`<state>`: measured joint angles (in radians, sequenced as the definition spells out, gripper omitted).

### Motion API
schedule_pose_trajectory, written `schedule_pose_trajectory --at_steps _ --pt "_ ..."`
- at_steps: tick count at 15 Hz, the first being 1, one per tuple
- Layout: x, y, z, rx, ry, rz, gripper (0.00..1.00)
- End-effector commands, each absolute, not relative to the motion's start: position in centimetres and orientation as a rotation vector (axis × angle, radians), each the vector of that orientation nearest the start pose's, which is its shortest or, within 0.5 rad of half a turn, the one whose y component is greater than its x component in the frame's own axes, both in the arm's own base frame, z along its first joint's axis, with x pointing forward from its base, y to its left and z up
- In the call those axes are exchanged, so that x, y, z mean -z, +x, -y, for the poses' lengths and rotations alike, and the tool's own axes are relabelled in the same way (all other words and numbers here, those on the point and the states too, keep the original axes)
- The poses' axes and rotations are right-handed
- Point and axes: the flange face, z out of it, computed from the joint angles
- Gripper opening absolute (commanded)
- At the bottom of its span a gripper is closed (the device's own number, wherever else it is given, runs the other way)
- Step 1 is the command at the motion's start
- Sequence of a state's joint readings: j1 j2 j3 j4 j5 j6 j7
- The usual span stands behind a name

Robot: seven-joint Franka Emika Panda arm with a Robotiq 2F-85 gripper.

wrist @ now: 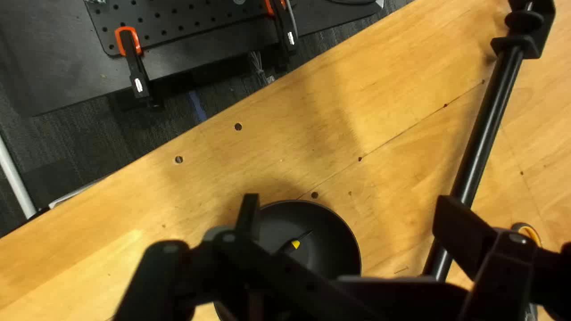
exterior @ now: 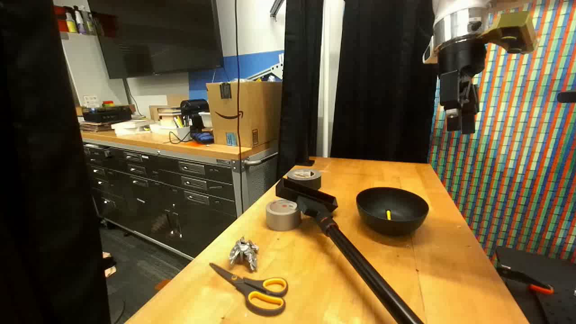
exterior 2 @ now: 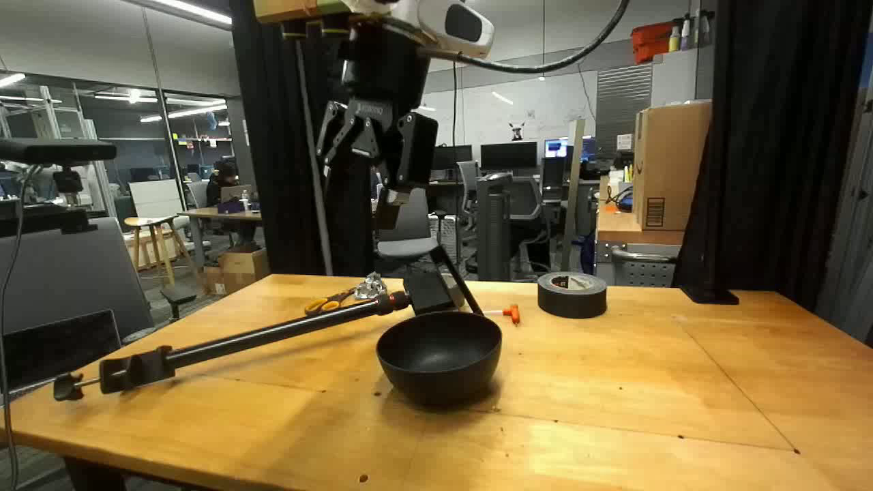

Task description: Put the masking tape in the bowl

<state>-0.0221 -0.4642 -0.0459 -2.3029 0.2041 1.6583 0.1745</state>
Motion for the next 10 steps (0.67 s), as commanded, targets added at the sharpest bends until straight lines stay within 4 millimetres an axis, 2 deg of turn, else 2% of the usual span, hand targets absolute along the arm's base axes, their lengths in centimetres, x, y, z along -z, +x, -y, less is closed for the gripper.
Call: schedule_pose_trajectory --at_steps 1,10 --pt "-51.36 39.33 0.87 -0.279 -2.89 -0.395 1.0" --pt "-51.82 39.28 0.56 -0.253 -2.904 -0.419 1.0"
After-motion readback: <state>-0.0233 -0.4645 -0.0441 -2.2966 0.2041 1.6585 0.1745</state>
